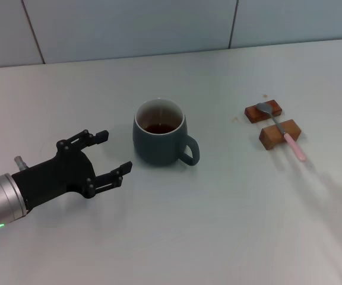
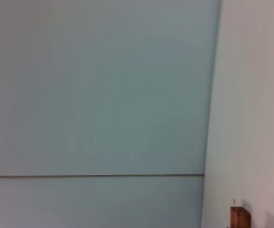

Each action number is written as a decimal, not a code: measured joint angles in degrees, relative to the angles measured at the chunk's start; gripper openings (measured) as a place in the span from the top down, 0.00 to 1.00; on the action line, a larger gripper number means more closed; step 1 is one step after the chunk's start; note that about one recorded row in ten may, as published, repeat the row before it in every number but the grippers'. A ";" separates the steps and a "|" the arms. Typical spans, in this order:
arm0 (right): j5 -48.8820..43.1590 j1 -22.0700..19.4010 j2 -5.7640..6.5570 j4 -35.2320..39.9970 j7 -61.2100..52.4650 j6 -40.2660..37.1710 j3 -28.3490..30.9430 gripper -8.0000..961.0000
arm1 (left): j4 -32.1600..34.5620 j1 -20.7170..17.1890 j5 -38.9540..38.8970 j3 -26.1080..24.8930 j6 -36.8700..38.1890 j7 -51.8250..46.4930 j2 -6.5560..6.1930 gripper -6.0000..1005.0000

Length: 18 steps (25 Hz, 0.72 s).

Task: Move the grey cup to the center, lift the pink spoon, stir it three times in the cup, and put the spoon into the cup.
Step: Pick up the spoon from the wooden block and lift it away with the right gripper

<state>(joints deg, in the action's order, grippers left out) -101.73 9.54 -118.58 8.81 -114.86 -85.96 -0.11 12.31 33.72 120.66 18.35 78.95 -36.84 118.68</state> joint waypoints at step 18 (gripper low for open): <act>-2.50 5.20 -0.57 -3.94 1.17 7.80 -0.59 0.14 | -0.47 0.06 -0.04 0.38 0.42 0.10 0.08 0.19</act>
<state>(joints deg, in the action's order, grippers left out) -104.24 14.74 -119.15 4.87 -113.69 -78.16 -0.70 11.84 33.78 120.62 18.73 79.37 -36.74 118.76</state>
